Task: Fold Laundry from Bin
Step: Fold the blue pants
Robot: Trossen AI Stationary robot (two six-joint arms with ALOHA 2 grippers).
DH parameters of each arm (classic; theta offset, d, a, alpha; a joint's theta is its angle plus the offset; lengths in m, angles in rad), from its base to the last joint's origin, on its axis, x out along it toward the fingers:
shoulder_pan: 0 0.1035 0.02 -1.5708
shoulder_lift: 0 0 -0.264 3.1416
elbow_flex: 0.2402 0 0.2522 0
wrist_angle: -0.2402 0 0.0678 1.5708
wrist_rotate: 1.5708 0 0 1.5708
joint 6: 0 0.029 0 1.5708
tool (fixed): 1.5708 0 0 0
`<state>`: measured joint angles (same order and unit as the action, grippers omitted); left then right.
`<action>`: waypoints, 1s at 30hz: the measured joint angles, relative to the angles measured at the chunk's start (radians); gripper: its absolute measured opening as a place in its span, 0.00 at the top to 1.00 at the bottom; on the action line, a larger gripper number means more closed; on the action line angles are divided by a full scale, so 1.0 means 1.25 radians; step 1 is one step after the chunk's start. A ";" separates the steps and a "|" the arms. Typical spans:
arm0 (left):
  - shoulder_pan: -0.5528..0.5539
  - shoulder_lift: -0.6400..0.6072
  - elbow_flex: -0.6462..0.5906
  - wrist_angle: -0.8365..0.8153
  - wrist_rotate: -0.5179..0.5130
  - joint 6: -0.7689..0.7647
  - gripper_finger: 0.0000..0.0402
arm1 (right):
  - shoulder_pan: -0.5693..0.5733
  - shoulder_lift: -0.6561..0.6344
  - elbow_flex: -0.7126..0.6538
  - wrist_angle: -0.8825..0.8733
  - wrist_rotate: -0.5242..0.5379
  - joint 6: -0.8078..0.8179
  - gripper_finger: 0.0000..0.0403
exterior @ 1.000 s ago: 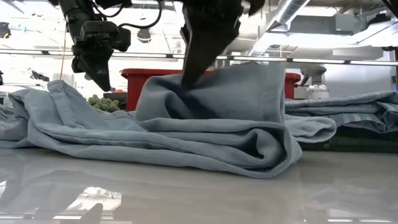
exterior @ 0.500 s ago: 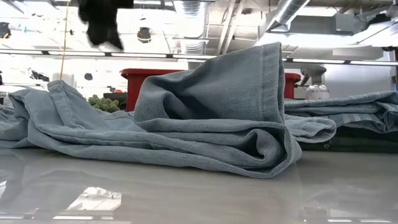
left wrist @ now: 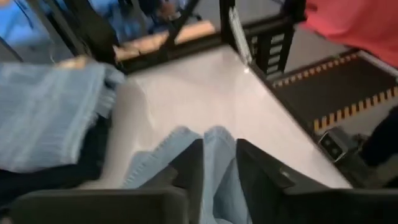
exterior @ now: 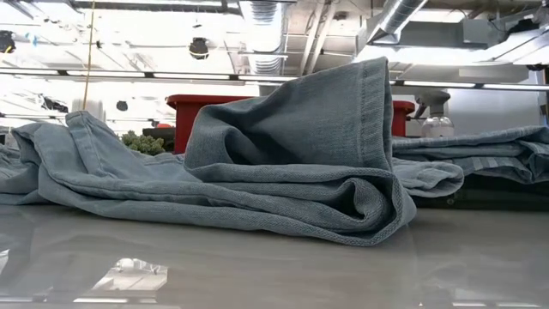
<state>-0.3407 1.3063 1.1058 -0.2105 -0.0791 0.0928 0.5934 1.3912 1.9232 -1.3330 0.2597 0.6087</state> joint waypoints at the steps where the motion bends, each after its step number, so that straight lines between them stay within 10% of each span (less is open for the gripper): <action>1: 0.005 0.025 0.000 0.011 0.009 -0.003 0.77 | 0.016 -0.010 0.000 -0.008 0.028 0.006 0.33; 12: 0.050 0.294 0.121 0.051 0.130 0.042 0.44 | 0.124 -0.049 0.000 -0.109 0.107 0.108 0.33; 30: 0.043 0.661 0.557 -0.351 0.133 0.098 0.50 | 0.244 -0.045 -0.068 -0.121 0.107 0.218 0.33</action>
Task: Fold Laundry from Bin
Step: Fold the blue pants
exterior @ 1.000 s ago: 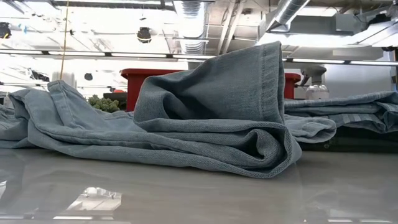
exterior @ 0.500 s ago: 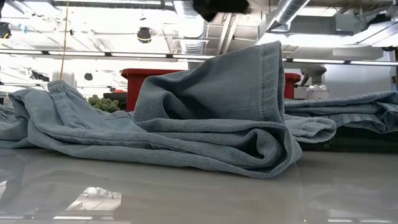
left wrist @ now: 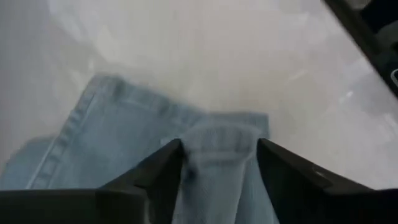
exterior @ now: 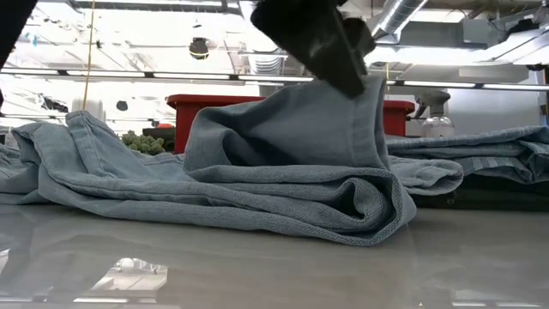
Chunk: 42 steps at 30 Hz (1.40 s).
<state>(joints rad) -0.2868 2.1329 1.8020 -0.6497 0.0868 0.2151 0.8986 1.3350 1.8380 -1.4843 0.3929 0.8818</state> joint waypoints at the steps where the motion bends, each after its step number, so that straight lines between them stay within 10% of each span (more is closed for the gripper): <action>1: 0.000 0.001 0.004 -0.013 -0.007 -0.009 0.54 | 0.008 0.000 -0.001 0.000 0.000 0.009 0.33; 9: 0.001 -0.004 0.026 -0.021 -0.081 -0.040 0.96 | 0.043 0.000 -0.024 0.003 0.026 0.029 0.33; 42: -0.073 -0.120 0.047 -0.469 -0.598 -0.728 1.00 | 0.103 0.103 -0.024 -0.018 0.256 0.119 0.33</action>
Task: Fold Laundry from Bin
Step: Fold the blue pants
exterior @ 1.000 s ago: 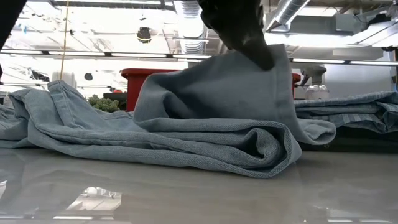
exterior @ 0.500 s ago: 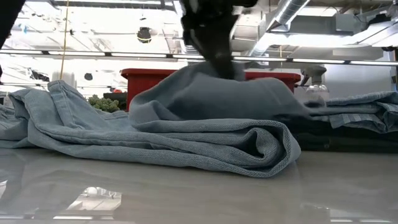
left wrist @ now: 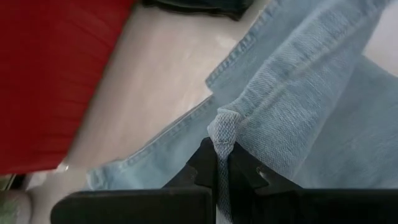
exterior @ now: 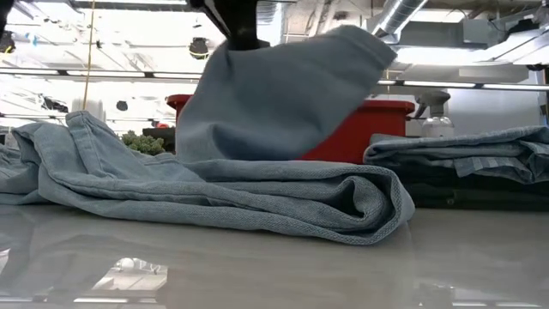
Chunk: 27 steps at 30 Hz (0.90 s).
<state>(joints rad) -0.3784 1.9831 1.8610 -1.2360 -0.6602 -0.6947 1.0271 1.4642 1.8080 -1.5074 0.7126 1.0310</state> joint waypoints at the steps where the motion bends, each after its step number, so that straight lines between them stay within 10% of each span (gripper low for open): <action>1: -0.004 -0.002 0.000 -0.011 -0.003 -0.013 1.00 | -0.002 0.013 0.000 -0.001 0.023 0.005 0.33; 16: -0.078 -0.003 -0.001 -0.269 -0.051 -0.310 1.00 | -0.200 0.165 -0.001 -0.002 0.212 -0.018 0.33; 27: -0.117 -0.003 -0.001 -0.268 -0.048 -0.394 1.00 | -0.310 0.172 -0.108 0.316 0.092 -0.253 0.33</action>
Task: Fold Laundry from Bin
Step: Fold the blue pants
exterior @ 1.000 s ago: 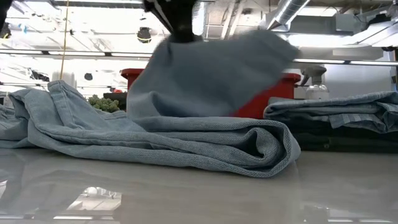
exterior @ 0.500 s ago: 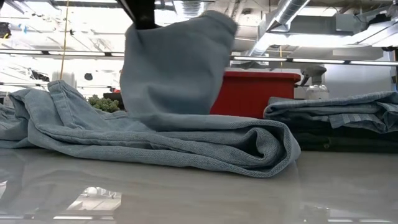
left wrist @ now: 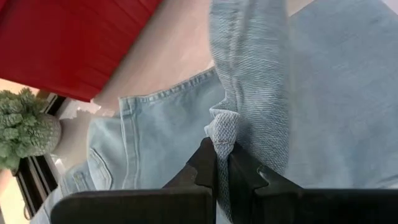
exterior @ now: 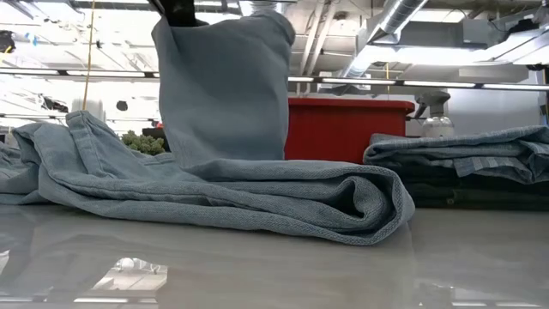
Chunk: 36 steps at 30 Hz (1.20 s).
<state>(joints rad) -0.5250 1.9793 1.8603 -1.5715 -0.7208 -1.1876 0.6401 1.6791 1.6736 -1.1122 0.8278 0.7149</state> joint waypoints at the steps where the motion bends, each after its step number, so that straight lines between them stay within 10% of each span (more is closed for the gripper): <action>1: -0.001 0.000 0.000 0.000 0.001 -0.003 1.00 | -0.006 0.000 -0.023 0.035 -0.017 -0.016 0.33; 14: 0.003 -0.016 -0.001 0.001 -0.001 -0.025 1.00 | -0.106 0.000 -0.354 0.559 -0.276 -0.156 0.33; 23: 0.002 -0.153 -0.002 0.001 -0.024 -0.015 1.00 | -0.149 -0.001 -0.401 0.593 -0.348 -0.185 0.33; 36: -0.013 -0.380 -0.396 0.184 0.030 -0.248 1.00 | -0.147 0.005 -0.401 0.598 -0.362 -0.219 0.33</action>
<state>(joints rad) -0.5408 1.5043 1.3656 -1.3418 -0.6828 -1.4976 0.4565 1.6859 1.1725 -0.3647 0.3754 0.4408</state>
